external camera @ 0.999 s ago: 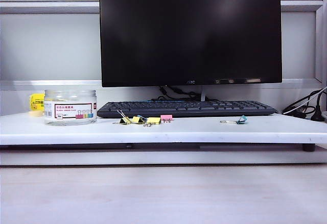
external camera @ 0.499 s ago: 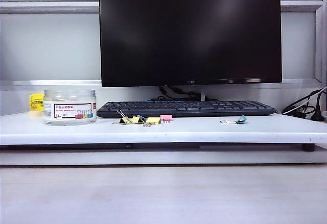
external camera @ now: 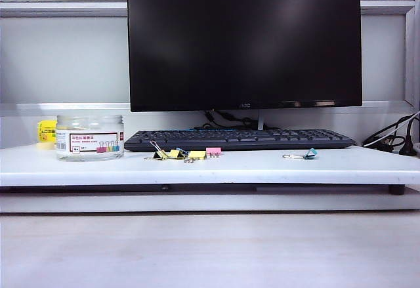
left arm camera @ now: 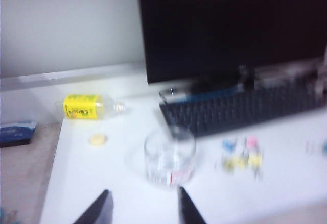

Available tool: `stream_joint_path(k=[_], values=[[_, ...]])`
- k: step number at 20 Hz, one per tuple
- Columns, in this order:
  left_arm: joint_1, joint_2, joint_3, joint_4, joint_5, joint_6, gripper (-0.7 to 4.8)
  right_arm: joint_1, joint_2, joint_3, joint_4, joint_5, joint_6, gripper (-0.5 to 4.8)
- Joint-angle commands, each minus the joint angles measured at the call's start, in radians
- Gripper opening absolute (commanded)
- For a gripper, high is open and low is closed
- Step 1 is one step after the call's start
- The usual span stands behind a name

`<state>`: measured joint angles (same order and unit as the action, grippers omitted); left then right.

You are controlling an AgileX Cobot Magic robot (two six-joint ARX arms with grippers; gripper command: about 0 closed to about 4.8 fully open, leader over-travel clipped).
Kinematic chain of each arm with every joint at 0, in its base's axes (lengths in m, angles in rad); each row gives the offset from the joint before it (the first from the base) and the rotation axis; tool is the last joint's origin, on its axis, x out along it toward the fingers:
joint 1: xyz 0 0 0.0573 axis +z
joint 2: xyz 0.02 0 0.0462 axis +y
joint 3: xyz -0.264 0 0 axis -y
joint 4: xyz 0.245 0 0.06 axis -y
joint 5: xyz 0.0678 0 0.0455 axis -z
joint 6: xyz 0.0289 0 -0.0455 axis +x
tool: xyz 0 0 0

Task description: Take the clips out of the round transparent plastic box and place them on the table.

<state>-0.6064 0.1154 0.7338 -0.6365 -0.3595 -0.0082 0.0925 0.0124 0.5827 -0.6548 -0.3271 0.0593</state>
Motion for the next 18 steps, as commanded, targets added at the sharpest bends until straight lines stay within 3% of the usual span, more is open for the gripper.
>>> stream_joint_path(k=[1,3,5,6,9,13,18], values=[[0.000,0.000,-0.036,0.145,0.003,-0.026,1.74,0.000,0.002,-0.052,0.055,0.135,0.130,0.52],[0.000,0.000,-0.102,0.292,0.043,-0.029,1.74,0.000,0.002,-0.102,0.159,0.179,0.257,0.52],[0.000,0.000,-0.178,0.391,0.043,-0.029,1.67,0.000,0.002,-0.170,0.289,0.179,0.291,0.52],[0.000,0.000,-0.216,0.415,0.043,-0.029,1.20,0.000,0.002,-0.199,0.340,0.179,0.298,0.52],[0.000,0.000,-0.312,0.473,0.118,-0.026,1.11,0.000,0.002,-0.288,0.483,0.175,0.346,0.52],[0.000,0.000,-0.443,0.526,0.117,-0.035,1.11,0.000,0.002,-0.362,0.506,0.176,0.345,0.52],[0.000,0.000,-0.530,0.526,0.110,-0.117,1.11,0.000,0.002,-0.443,0.506,0.176,0.324,0.52]])
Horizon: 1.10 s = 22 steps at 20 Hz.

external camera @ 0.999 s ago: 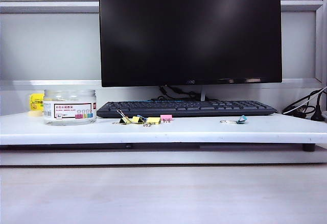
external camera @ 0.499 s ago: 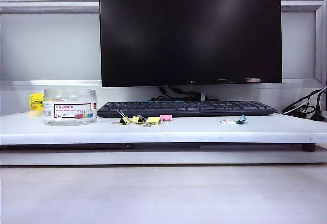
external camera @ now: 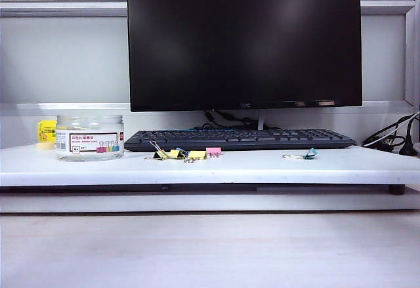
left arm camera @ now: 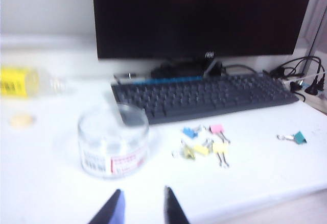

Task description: Take the clips out of the round transparent plastic box and place them on the table.

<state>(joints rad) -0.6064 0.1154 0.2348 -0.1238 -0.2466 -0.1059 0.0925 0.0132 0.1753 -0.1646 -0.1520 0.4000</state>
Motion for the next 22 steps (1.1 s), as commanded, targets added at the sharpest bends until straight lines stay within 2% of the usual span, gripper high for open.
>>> stream_joint_path(k=[1,5,10,14,17,22], values=[[0.000,0.000,-0.043,0.013,-0.003,-0.019,1.11,0.000,0.000,-0.052,0.014,0.000,-0.031,0.52],[0.000,0.000,-0.086,0.005,-0.011,-0.017,1.11,0.002,0.000,-0.089,0.007,-0.006,-0.095,0.52],[0.000,0.000,-0.137,0.005,-0.117,0.003,1.10,0.002,0.000,-0.089,-0.010,-0.002,-0.207,0.52],[0.000,0.000,-0.175,0.005,-0.116,0.005,1.05,0.002,0.000,-0.117,-0.019,0.019,-0.223,0.53],[0.000,0.000,-0.198,0.005,-0.116,0.005,0.54,0.002,0.000,-0.148,-0.018,0.035,-0.223,0.53],[0.000,0.000,-0.219,0.006,-0.116,0.004,0.47,0.002,0.000,-0.160,-0.023,0.047,-0.225,0.52]])
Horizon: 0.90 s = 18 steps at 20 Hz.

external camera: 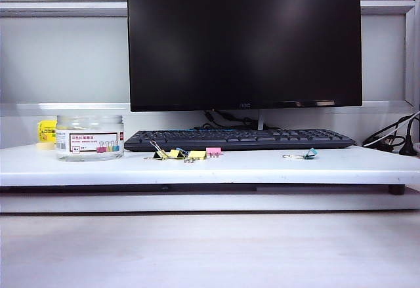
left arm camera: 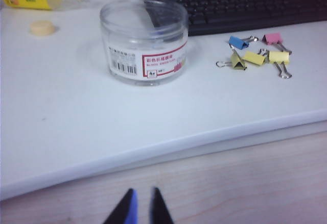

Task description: Take the clips out of the round transparent plastic box and place them on the table.

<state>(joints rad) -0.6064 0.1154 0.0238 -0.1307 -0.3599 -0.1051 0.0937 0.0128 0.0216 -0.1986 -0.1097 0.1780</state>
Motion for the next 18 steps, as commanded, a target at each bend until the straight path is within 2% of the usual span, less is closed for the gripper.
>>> stream_joint_path(k=[1,2,7,10,13,16,18], values=[[0.000,0.000,-0.013,0.013,-0.002,0.004,0.11,0.000,0.001,-0.007,0.011,0.005,-0.003,0.52],[0.000,0.000,-0.019,0.013,0.007,0.003,-0.06,0.000,0.001,-0.007,0.011,0.003,-0.002,0.52],[0.000,0.000,-0.019,0.014,0.093,0.041,-0.07,0.000,0.001,-0.007,0.014,-0.048,0.005,0.52],[0.000,0.000,-0.019,0.017,0.209,0.087,-0.06,0.000,0.001,-0.007,0.021,-0.109,0.005,0.52],[0.000,0.000,-0.019,0.016,0.308,0.117,-0.06,0.000,0.001,-0.007,0.021,-0.121,0.005,0.52],[0.000,0.000,-0.019,0.013,0.311,0.117,-0.06,0.000,0.001,-0.007,0.019,-0.129,0.004,0.52],[0.000,0.000,-0.019,0.013,0.283,0.116,-0.06,0.000,0.001,-0.007,0.016,-0.097,0.000,0.52]])
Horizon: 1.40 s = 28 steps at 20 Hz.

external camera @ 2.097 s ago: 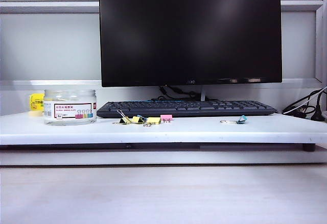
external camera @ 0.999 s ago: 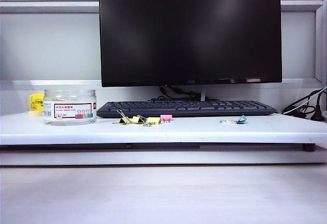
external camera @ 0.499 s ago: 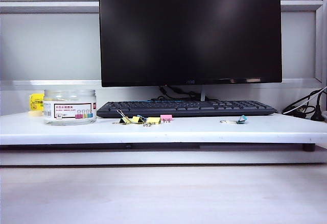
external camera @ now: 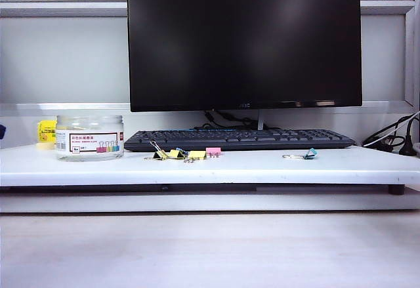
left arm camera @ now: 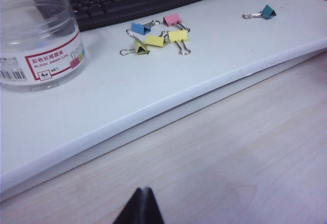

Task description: Take the clips out of the round transparent plastic box and place them on the table.

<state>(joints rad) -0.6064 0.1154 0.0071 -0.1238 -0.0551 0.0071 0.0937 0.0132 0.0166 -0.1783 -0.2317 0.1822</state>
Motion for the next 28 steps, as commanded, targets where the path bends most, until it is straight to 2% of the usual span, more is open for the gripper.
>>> stream_joint_path(k=[1,5,28], values=[[0.000,0.000,-0.003,0.006,-0.052,0.004,-0.06,0.000,0.001,-0.002,-0.005,0.050,-0.004,0.52],[0.000,0.000,-0.003,0.006,-0.129,0.003,-0.06,-0.001,0.001,-0.002,-0.012,0.103,-0.007,0.53],[0.002,-0.004,-0.002,0.006,-0.124,-0.007,-0.06,0.000,0.000,-0.002,-0.004,0.100,0.001,0.53]])
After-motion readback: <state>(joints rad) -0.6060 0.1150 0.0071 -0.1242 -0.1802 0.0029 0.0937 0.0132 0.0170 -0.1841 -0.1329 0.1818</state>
